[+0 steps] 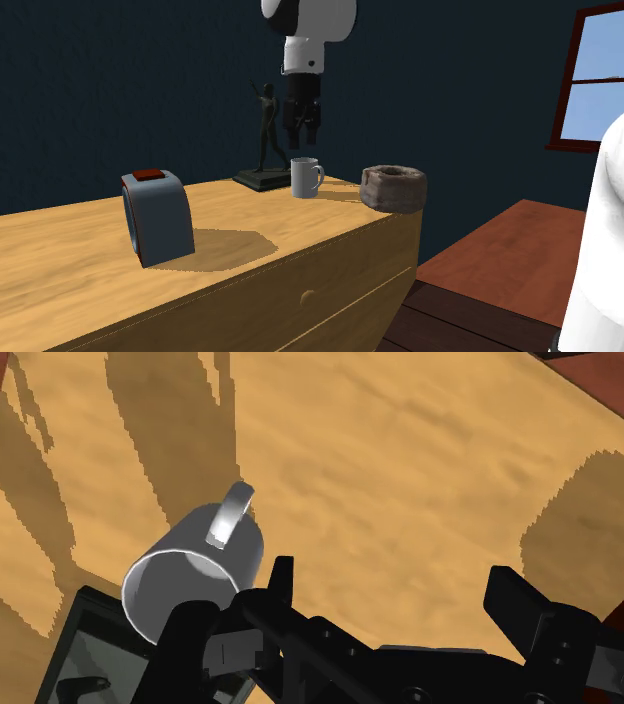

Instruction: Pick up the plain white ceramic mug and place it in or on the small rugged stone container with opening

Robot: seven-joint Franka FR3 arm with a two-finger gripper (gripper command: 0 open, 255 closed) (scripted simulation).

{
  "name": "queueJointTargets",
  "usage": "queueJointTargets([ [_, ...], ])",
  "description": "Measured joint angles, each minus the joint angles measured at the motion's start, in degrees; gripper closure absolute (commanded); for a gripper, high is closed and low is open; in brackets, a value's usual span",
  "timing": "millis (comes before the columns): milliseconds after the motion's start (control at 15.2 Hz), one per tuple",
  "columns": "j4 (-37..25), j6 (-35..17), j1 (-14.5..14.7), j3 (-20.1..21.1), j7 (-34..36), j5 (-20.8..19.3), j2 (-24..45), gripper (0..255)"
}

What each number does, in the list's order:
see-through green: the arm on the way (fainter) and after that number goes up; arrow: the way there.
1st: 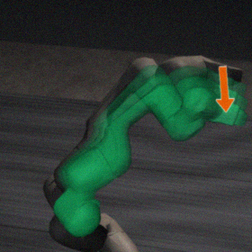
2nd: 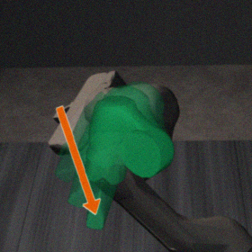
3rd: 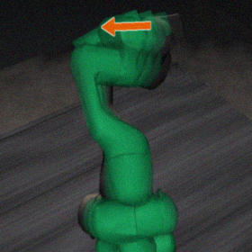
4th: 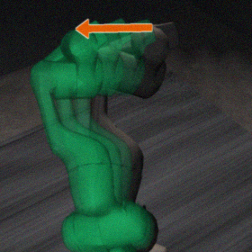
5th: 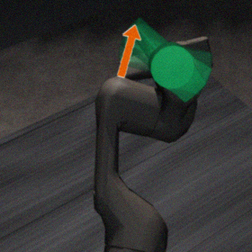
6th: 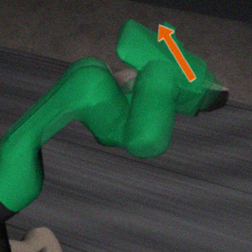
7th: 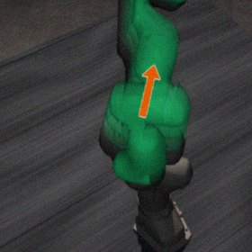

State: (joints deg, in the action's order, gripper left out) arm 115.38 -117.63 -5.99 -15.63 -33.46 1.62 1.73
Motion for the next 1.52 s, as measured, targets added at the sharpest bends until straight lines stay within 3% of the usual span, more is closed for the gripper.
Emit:
queueJointTargets([
  [528,-15.3,-0.7,-3.8,-1.2,-6.7,5.1,16.3,0],
  [990,-14.1,-4.9,-4.2,-0.8,-7.5,6.3,19.3,0],
  [1386,-14.0,-5.3,-4.3,-0.7,-7.5,6.4,19.6,0],
  [1452,-14.0,-5.3,-4.3,-0.7,-7.5,6.4,19.6,255],
  [1518,-14.0,-5.3,-4.3,-0.7,-7.5,6.4,19.6,255],
])
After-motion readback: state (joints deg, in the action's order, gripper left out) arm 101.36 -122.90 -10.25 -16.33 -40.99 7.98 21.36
